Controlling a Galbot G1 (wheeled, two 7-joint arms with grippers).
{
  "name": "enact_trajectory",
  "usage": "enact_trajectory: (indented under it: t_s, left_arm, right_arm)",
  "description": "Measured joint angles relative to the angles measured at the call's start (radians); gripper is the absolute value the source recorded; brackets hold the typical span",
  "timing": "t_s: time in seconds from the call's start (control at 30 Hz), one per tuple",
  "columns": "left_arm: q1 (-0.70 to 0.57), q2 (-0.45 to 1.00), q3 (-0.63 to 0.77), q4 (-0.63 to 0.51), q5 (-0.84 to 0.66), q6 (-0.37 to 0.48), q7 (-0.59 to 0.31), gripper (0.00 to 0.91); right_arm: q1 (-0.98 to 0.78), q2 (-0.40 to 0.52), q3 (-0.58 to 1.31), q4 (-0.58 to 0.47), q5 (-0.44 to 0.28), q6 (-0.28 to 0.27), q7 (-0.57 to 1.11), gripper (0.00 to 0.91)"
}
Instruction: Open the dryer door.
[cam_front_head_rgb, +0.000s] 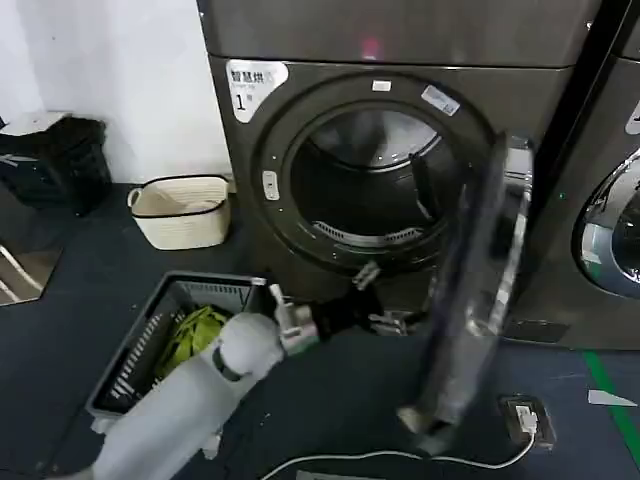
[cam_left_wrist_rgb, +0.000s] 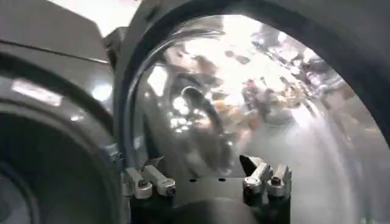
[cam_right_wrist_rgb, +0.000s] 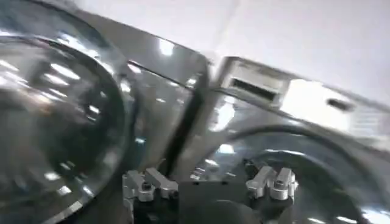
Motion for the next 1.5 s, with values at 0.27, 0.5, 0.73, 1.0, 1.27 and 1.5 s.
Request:
enact_trajectory:
  t_s: [0.27,0.5,0.73,1.0,1.27,1.5]
  left_arm:
    - [-0.058,-0.095,0.112,0.052,0.028,0.006,-0.026,0.907]
    - [-0.098,-0.191,0.191,0.129,0.040,0.015,-0.074,0.907]
    - [-0.143,-0.298,0.236,0.245,0.045,0.018,-0.104,0.907]
    - [-0.178,-0.394,0.247,0.355,0.078,0.020,-0.150,0.907]
    - [-0.187,-0.484,0.246,0.434,0.081,0.033,-0.159,0.907]
    - [-0.151,-0.483,0.246,0.384,0.081,0.094,-0.160,0.907]
  right_arm:
    - [0.006,0.241,0.216,-0.006,-0.267,-0.144,0.406,0.907]
    - [0.024,0.357,0.326,-0.057,-0.395,-0.276,0.763,0.907]
    - [0.072,0.399,0.403,-0.106,-0.550,-0.396,1.041,0.907]
    - [0.082,0.399,0.449,-0.104,-0.612,-0.412,1.123,0.907]
    - [0.082,0.399,0.457,-0.094,-0.611,-0.412,1.132,0.907]
    - [0.089,0.399,0.439,-0.099,-0.617,-0.409,1.133,0.907]
